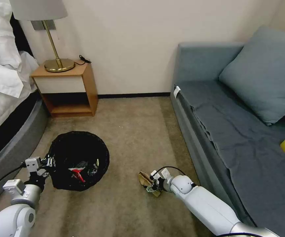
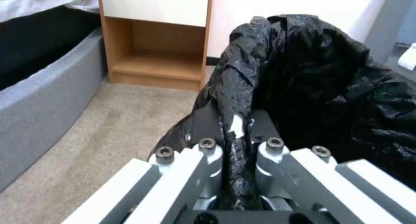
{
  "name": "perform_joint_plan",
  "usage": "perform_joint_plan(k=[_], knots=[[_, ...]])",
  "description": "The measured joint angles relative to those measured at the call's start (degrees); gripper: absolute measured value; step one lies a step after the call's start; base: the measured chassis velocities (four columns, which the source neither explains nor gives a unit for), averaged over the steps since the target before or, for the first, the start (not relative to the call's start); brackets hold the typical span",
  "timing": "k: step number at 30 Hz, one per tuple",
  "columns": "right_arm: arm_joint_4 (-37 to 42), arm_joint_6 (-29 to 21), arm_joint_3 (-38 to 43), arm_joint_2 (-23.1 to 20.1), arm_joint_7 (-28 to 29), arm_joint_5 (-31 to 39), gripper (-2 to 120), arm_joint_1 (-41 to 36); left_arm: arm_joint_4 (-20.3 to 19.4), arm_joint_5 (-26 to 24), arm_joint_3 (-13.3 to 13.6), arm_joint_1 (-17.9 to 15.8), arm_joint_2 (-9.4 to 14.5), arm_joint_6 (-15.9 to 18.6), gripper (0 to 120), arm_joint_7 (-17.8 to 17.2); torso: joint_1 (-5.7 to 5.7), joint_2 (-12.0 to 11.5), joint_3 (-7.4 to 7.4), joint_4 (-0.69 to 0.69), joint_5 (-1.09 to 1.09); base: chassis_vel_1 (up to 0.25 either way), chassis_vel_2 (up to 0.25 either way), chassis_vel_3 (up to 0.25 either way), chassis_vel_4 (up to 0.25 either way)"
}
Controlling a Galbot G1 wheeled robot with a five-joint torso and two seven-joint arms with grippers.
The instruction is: Pick up the trash bin, then pick up the garbage on the floor and place it into the trash bin.
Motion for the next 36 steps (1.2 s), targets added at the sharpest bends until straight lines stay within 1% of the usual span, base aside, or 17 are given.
perform_joint_plan(k=[1,2,4,6,9,10,12,14,15,18,20,24,28,29,32,34,36], knots=[[0.0,0.2,0.2,0.2,0.1,-0.2,63,-0.5,-0.2,0.1,0.0,0.1,-0.1,0.0,5,0.0,0.0,0.0,0.0,0.0,0.0,0.0,0.0,0.0,0.0],[0.1,0.2,0.3,0.2,0.1,-0.3,63,-0.5,-0.2,0.1,0.0,0.1,-0.1,0.0,5,0.0,0.0,0.0,0.0,0.0,0.0,0.0,0.0,0.0,0.0],[0.4,0.5,0.6,0.4,0.5,-0.4,50,-1.3,-0.5,0.1,0.1,0.2,-0.3,0.0,5,0.0,0.0,0.0,0.0,0.0,0.0,0.0,0.0,0.0,0.0],[0.5,0.5,0.6,0.5,0.6,-0.4,48,-1.4,-0.5,0.1,0.1,0.3,-0.3,0.0,5,0.1,0.0,0.0,0.0,0.0,0.0,0.0,0.0,0.0,0.0],[0.8,1.1,0.7,0.4,1.0,-0.4,35,-2.0,-0.6,0.2,0.1,0.6,-0.5,-0.1,5,0.1,0.0,0.0,0.0,0.0,0.0,0.0,0.0,0.0,0.0],[0.8,1.1,0.7,0.4,1.0,-0.4,35,-2.0,-0.6,0.2,0.1,0.6,-0.5,-0.1,5,0.1,0.0,0.0,0.0,0.0,0.0,0.0,0.0,0.0,0.0],[1.5,1.5,0.9,-0.1,1.5,-0.4,23,-2.5,-0.8,0.2,0.0,0.8,-0.5,-0.1,5,0.1,0.0,0.0,0.0,0.01,0.0,0.0,0.0,0.0,0.0],[2.3,1.7,1.6,-0.6,1.9,-0.2,16,-3.2,-1.0,0.2,0.0,0.9,-0.5,-0.1,5,0.1,0.0,0.0,0.0,0.0,0.0,0.0,0.0,0.0,0.0],[2.3,1.7,1.6,-0.6,1.9,-0.2,16,-3.2,-1.0,0.2,0.0,0.9,-0.5,-0.1,5,0.1,0.0,0.0,0.0,0.0,0.0,0.0,0.0,0.0,0.0],[4.6,1.8,3.3,-1.8,2.7,0.1,1,-4.7,-1.1,0.0,0.5,0.9,-0.4,-0.1,5,0.1,0.0,0.0,0.0,0.01,0.01,0.0,0.0,0.0,0.0],[5.2,1.9,3.6,-2.1,2.9,0.2,0,-5.0,-1.1,0.0,0.6,0.8,-0.4,-0.1,5,0.1,0.0,0.0,0.0,0.01,0.01,0.0,0.0,0.0,0.0],[11.1,2.1,7.0,-4.4,4.9,1.7,0,-7.5,-1.4,-0.1,1.5,0.8,-0.2,0.4,5,0.0,0.0,0.0,0.0,0.0,0.02,0.0,0.0,0.0,0.0],[18.6,3.7,10.6,-7.9,7.3,2.5,0,-9.7,-1.8,-0.2,2.2,1.0,-0.1,0.7,5,-0.2,0.0,0.0,0.0,0.0,0.0,0.0,0.0,0.0,0.0],[18.6,3.7,10.6,-7.9,7.3,2.5,0,-9.7,-1.8,-0.2,2.2,1.0,-0.1,0.7,5,-0.2,0.0,0.0,0.0,0.0,0.0,0.0,0.0,0.0,0.0],[25.7,6.7,13.1,-10.4,10.1,5.3,0,-10.9,-1.8,-0.6,3.3,1.0,-0.2,1.0,5,-0.3,0.0,0.0,0.0,0.0,0.0,0.0,0.0,0.0,0.0],[26.9,7.4,13.3,-10.6,10.8,6.0,0,-11.0,-1.8,-0.7,3.5,1.0,-0.2,1.1,5,-0.3,0.0,0.0,0.0,-0.01,0.0,0.0,0.0,0.0,0.0],[32.3,10.5,13.8,-11.5,12.5,8.4,0,-11.2,-1.7,-0.8,4.4,1.1,-0.5,1.2,5,-0.4,0.0,0.0,0.0,0.0,0.01,0.0,0.0,0.0,0.0]])
